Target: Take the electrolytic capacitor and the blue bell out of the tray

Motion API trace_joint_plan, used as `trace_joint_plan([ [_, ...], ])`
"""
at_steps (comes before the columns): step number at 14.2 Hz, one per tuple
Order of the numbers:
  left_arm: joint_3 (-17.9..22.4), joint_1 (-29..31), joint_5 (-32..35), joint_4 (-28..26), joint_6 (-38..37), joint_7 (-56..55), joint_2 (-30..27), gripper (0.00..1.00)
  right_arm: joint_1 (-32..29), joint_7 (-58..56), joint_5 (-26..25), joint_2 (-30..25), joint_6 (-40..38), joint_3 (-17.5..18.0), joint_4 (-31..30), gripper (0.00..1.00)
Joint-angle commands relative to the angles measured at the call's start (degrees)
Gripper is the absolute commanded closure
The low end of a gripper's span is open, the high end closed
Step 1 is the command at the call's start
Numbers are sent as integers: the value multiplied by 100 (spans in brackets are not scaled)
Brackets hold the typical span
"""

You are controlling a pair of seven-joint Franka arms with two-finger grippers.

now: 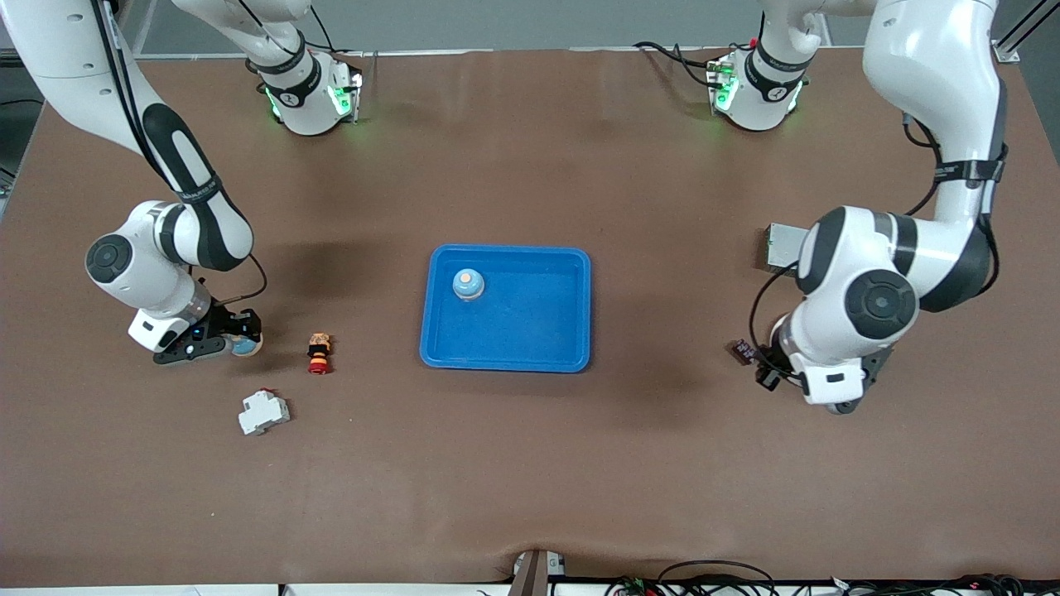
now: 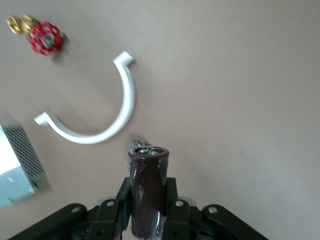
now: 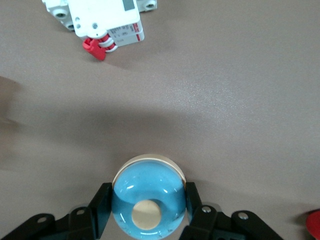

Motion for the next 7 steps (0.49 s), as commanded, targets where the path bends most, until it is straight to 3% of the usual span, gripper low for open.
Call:
trace_joint_plan([
  [1, -56, 441, -35, -512, 53, 774, -227, 100, -112, -117, 144, -29, 35, 130, -37, 18],
  [2, -56, 520, -17, -539, 88, 837, -200, 100, -138, -134, 144, -46, 0, 130, -27, 0],
  [4, -48, 547, -17, -609, 158, 1012, -174, 100, -112, -108, 144, -308, -585, 130, 147, 0],
  [7, -65, 495, -95, -575, 360, 926, -77, 100, 176, 950, 162, -853, -3078, 130, 1261, 0],
])
